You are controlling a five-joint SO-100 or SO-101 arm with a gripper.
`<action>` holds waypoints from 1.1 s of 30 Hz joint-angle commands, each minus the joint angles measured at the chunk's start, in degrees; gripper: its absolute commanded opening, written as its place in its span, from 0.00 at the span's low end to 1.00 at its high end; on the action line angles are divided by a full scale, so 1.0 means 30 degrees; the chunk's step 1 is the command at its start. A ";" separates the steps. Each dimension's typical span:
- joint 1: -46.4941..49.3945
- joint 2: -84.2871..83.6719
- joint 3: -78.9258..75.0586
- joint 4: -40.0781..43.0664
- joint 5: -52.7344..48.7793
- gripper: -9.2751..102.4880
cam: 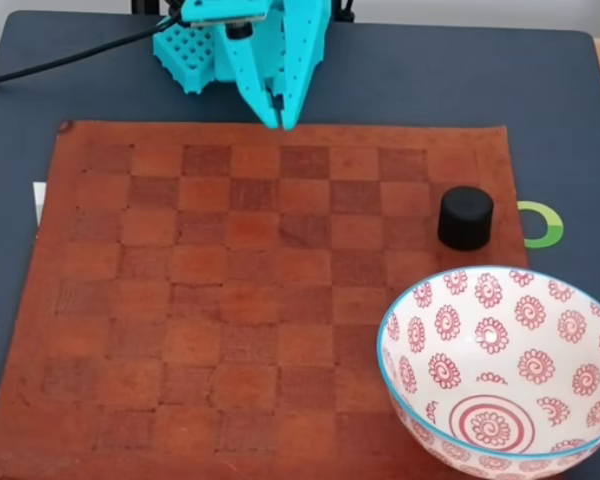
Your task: Grasp a black cylinder and put it in a bowl.
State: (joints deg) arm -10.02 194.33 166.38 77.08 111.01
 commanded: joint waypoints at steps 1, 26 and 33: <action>0.0029 0.0176 -0.1260 0.0410 -0.0117 0.08; -0.3750 -2.3379 -1.4443 0.0205 -0.0938 0.08; -0.6826 -2.5488 -1.4766 -0.0557 0.1787 0.09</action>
State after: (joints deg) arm -27.33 118.48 124.63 76.90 114.17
